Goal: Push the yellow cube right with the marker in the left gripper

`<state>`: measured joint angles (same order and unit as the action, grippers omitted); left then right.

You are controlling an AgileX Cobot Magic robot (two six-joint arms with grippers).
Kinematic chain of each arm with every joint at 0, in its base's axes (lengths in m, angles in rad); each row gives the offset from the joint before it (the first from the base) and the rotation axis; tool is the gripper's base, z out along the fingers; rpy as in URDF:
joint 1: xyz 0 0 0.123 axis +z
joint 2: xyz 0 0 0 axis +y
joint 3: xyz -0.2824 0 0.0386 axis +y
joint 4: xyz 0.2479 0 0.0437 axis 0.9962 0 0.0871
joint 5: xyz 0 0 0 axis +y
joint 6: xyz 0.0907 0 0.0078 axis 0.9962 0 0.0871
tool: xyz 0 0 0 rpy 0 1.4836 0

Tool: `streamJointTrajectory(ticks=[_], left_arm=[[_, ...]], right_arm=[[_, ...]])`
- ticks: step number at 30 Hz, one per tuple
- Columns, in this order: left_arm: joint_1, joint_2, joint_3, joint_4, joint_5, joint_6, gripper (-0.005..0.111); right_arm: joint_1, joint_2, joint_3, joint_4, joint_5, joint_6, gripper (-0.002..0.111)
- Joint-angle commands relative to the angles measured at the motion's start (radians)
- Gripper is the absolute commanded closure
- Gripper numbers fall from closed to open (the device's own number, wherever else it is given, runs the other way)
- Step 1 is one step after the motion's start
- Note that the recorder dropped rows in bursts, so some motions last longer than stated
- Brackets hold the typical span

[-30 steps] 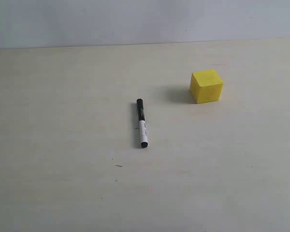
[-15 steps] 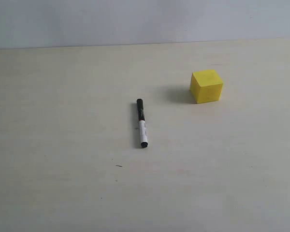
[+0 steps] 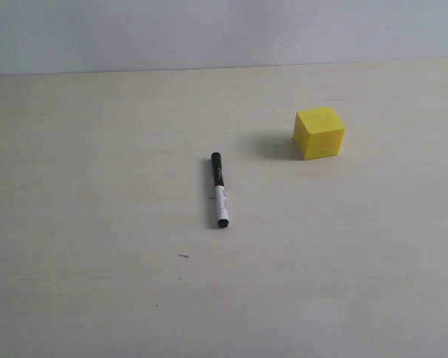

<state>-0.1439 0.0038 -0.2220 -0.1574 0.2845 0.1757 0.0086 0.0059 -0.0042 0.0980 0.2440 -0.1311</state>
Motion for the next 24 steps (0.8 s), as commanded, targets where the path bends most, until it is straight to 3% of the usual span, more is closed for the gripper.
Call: streamJointTrajectory(ticks=[1,9,24], left_arm=[[0.004,-0.004,0.058,0.029,-0.034,0.004,0.107],[0.004,-0.003,0.114,0.13,-0.032,-0.16,0.107],[0.004,-0.004,0.222,0.13,-0.044,-0.167,0.107]], right_arm=[[-0.003,-0.006,0.004,-0.001,-0.008,0.002,0.108],[-0.003,-0.006,0.004,-0.001,-0.008,0.004,0.108],[-0.003,-0.006,0.004,-0.001,-0.008,0.002,0.108]])
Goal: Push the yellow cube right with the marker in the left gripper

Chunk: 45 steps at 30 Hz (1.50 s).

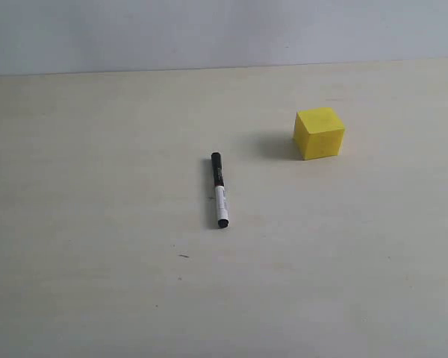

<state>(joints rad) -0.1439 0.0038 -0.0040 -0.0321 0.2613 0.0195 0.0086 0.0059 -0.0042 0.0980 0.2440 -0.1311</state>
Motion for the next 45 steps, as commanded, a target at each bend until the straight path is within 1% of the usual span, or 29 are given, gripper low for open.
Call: streamJointTrajectory(ticks=[1,9,19,45], left_arm=[[0.004,-0.004,0.004,0.004,-0.026,-0.011,0.107],[0.004,-0.004,0.004,0.004,-0.028,-0.004,0.107],[0.004,-0.004,0.004,0.004,0.016,-0.003,0.107],[0.004,-0.004,0.004,0.004,0.018,0.0,0.107]], right_arm=[[-0.003,-0.006,0.004,-0.001,-0.008,0.002,0.108],[-0.003,-0.006,0.004,-0.001,-0.008,0.002,0.108],[-0.003,-0.006,0.004,-0.001,-0.008,0.002,0.108],[-0.003,-0.006,0.004,-0.001,-0.006,0.002,0.108]])
